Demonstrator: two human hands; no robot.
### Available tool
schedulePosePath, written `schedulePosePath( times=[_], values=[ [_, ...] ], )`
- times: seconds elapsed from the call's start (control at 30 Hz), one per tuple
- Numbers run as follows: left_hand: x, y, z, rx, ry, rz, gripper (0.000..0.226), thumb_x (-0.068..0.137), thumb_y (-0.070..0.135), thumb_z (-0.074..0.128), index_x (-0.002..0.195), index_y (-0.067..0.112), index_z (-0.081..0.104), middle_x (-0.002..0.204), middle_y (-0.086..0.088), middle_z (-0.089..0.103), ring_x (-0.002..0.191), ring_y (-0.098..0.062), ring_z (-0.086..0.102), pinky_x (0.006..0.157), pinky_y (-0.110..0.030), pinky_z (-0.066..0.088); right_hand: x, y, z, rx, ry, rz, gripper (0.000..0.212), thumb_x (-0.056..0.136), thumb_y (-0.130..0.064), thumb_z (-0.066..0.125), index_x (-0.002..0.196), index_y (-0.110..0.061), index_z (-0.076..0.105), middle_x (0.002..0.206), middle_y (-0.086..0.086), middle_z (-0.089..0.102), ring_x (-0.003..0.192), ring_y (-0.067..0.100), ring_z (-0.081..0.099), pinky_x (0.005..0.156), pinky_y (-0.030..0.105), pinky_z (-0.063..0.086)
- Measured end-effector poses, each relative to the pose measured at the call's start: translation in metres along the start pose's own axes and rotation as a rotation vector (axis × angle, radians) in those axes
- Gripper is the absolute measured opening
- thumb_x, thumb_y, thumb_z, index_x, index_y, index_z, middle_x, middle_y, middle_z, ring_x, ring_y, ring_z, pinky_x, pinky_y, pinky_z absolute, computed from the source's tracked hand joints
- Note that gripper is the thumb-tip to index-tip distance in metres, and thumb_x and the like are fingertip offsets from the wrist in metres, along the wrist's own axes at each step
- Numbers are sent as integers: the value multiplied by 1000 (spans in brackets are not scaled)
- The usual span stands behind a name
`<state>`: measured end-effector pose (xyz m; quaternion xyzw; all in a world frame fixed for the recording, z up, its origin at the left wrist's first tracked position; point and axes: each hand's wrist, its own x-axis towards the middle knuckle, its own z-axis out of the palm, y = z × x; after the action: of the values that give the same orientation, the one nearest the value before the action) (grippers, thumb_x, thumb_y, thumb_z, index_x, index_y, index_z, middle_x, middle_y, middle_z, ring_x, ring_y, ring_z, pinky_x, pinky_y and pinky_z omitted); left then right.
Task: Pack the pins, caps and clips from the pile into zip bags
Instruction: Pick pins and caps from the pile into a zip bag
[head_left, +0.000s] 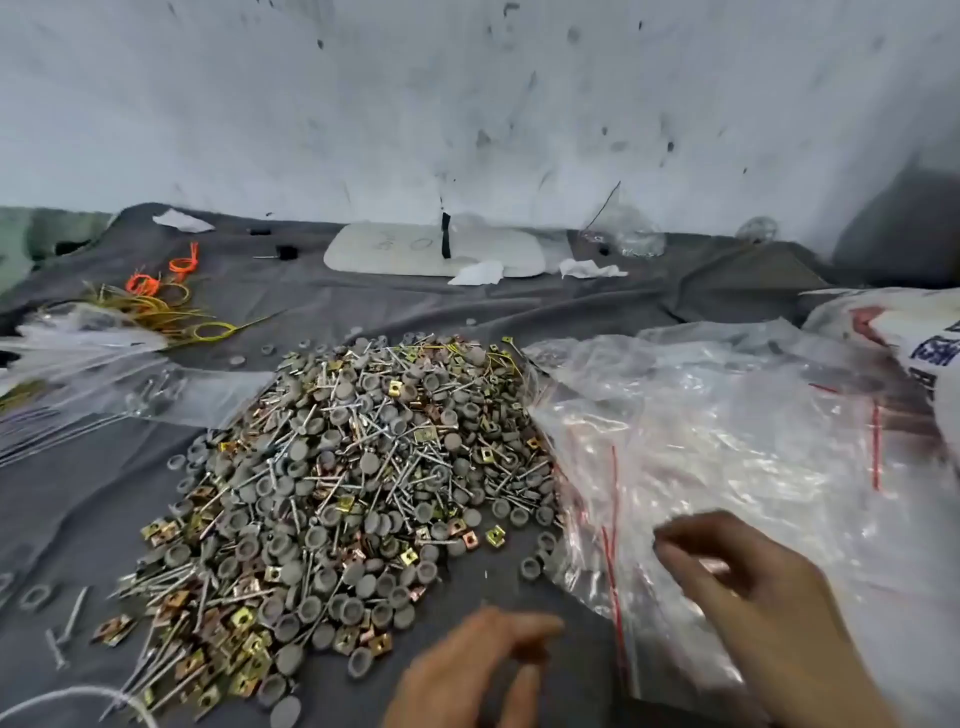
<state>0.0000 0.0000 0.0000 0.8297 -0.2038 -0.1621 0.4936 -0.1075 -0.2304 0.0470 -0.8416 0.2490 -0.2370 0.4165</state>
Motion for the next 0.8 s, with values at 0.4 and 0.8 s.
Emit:
schedulePosePath(
  times=[0.4, 0.8],
  values=[
    [55, -3, 33, -152, -32, 439, 41, 85, 7, 57, 107, 39, 68, 85, 17, 72, 81, -1, 69, 76, -16, 52, 119, -5, 85, -671, -27, 147, 17, 91, -27, 59, 92, -19, 74, 89, 3, 70, 82, 25, 64, 63, 26, 40],
    [32, 18, 0, -374, 78, 393, 45, 87, 15, 53, 108, 53, 66, 92, 12, 72, 79, -16, 72, 75, -28, 57, 86, -59, 73, 39, 302, 8, 20, 78, -14, 76, 65, -18, 63, 88, -8, 71, 90, 21, 66, 76, 29, 46]
  ],
)
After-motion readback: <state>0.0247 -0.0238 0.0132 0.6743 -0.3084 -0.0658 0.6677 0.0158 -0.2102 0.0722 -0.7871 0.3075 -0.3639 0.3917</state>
